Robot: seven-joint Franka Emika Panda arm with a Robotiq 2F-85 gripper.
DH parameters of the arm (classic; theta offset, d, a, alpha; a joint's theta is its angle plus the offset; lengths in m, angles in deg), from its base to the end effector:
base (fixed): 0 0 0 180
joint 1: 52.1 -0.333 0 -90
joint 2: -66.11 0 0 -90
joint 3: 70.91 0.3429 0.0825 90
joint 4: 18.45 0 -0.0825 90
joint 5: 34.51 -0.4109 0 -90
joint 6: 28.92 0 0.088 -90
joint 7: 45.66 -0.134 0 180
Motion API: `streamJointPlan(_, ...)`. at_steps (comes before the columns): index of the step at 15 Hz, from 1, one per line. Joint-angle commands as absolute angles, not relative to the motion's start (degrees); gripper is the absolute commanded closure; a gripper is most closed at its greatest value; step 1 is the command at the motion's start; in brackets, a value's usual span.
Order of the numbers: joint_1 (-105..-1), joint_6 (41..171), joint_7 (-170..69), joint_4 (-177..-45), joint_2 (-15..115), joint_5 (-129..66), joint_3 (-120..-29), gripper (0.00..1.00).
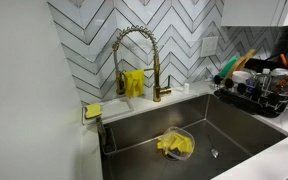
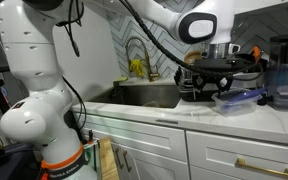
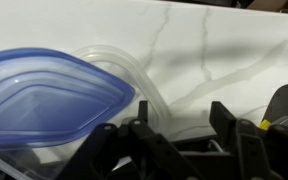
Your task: Put the blue lid on the bowl then put them on the dish rack
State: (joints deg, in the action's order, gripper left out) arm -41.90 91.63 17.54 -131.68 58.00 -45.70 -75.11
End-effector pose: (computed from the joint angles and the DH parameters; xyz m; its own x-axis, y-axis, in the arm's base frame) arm 0.5952 -0.1377 0.3836 0.7282 0.6730 0.1296 0.6845 -0.7236 -0.0886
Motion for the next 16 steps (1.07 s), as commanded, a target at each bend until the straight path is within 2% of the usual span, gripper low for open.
streamJointPlan(1,-42.01,93.58,19.39,-132.64,58.64,-46.88,-75.14,0.66)
streamJointPlan(4,-42.27,93.26,17.19,-132.20,58.51,-47.00,-75.14,0.89)
streamJointPlan(6,-42.41,92.60,16.18,-131.69,58.55,-46.81,-75.14,1.00)
streamJointPlan(16,-45.47,89.31,-1.97,-128.38,61.79,-36.16,-75.15,0.98)
